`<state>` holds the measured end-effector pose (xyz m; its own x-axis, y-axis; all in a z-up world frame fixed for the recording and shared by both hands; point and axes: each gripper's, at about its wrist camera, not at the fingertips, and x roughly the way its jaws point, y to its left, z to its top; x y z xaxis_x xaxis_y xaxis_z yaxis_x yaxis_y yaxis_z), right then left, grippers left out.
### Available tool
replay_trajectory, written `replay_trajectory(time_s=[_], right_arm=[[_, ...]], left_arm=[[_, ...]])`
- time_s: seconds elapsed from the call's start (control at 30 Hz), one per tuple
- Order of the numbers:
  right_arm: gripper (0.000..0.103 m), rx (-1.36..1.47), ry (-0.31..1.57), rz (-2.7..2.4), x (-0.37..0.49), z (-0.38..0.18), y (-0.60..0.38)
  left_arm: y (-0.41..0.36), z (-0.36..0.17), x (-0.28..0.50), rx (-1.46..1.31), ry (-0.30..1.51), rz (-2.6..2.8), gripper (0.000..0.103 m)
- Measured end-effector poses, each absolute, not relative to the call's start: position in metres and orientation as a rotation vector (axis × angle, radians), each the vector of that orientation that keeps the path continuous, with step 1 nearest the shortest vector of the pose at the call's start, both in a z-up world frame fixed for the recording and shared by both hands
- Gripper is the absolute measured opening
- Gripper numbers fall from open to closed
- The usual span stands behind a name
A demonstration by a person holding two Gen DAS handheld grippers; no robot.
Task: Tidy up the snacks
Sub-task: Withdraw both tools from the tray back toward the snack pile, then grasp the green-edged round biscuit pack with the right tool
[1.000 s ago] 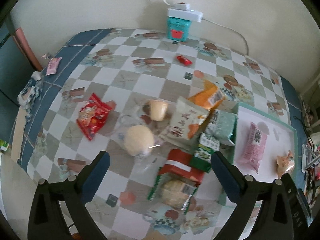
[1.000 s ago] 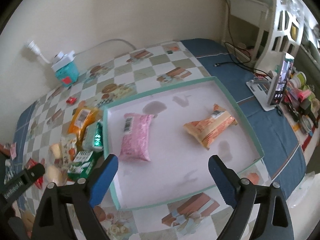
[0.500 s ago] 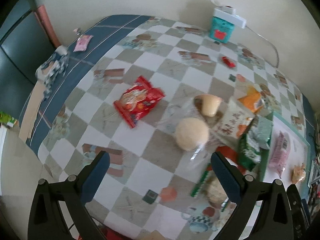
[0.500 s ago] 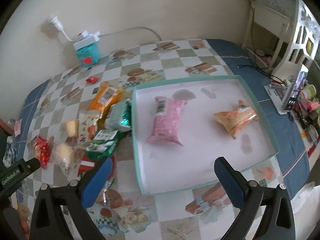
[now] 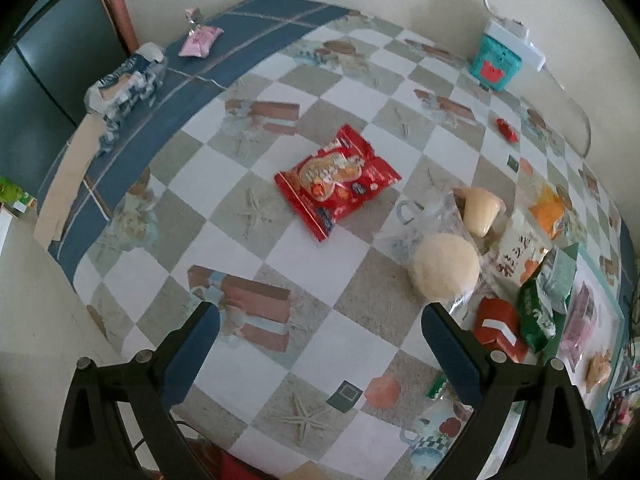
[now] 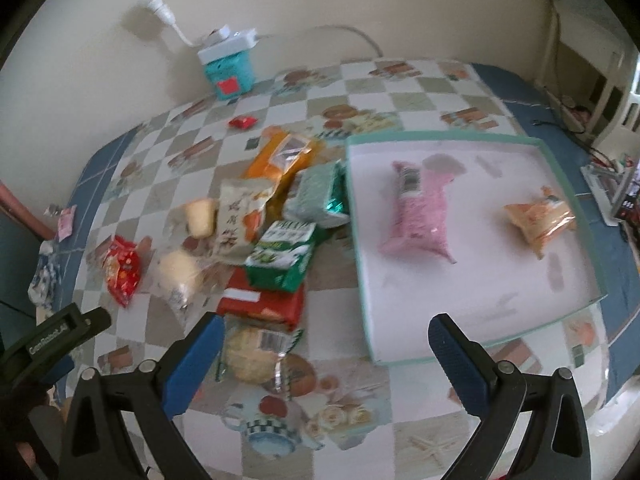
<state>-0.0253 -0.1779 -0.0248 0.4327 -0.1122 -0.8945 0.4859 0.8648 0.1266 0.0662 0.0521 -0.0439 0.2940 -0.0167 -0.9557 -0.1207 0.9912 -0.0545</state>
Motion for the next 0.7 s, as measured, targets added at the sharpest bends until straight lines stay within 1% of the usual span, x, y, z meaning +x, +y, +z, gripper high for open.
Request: replay_trajectory(time_s=[0.27,0.53,0.7], right_arm=[[0.103,0.413,1.167,-0.333,-0.013,-0.054,-0.161],[0.103,0.445,1.228,-0.286,-0.004,-0.074,-0.144],[0.103,0.446,1.256,-0.272,0.006,-0.084,-0.134]], left_arm=[[0.047,-0.080,0.071,-0.082,1.395,0.079,0.101],[0.059,-0.102,0.076,-0.103,1.459,0.140,0.101],[0.069,-0.107,0.077,-0.129,1.463,0.165,0.101]])
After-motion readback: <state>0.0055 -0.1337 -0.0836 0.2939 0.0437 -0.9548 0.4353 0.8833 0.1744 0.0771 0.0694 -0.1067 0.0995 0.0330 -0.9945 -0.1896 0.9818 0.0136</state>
